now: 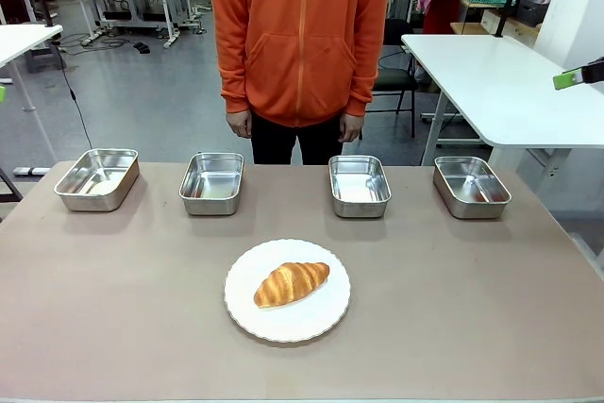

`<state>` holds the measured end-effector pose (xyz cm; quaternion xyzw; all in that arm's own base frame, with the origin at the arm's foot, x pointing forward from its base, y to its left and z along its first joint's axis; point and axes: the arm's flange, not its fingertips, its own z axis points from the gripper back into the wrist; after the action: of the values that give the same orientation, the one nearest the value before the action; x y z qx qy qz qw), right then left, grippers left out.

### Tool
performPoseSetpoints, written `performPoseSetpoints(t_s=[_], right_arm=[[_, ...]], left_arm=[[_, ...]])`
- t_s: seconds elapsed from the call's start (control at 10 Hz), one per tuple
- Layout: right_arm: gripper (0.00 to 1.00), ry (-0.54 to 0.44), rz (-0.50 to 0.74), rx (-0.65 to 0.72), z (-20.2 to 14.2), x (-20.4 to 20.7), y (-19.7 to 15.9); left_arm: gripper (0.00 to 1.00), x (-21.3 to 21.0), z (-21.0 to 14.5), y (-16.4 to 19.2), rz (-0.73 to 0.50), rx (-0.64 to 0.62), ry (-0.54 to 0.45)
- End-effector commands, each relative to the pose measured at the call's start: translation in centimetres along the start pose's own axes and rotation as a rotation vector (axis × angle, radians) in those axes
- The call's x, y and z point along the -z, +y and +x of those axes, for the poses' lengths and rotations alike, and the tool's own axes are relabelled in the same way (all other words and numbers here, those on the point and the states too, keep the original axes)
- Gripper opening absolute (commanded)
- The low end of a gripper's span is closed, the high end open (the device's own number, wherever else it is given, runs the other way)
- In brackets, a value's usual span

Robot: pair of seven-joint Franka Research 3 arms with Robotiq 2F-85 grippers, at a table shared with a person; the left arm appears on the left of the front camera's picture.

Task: Place the bread in the container.
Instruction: Place the Butter Roll into the Airtight Container indicated by the human.

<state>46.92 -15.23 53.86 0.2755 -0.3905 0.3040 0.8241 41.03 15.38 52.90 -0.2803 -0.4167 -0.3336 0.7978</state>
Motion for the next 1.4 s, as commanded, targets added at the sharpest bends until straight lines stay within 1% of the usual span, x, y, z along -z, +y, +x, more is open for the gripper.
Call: performPoseSetpoints(t_s=[0.0,1.3], right_arm=[[1.0,-0.005,-0.008,-0.004,0.15,0.08,0.04],[1.0,-0.005,-0.008,-0.004,0.15,0.08,0.04]], left_arm=[[1.0,-0.09,-0.02,-0.01,0.001,0.001,-0.003],[1.0,-0.09,-0.02,-0.01,0.001,0.001,-0.003]])
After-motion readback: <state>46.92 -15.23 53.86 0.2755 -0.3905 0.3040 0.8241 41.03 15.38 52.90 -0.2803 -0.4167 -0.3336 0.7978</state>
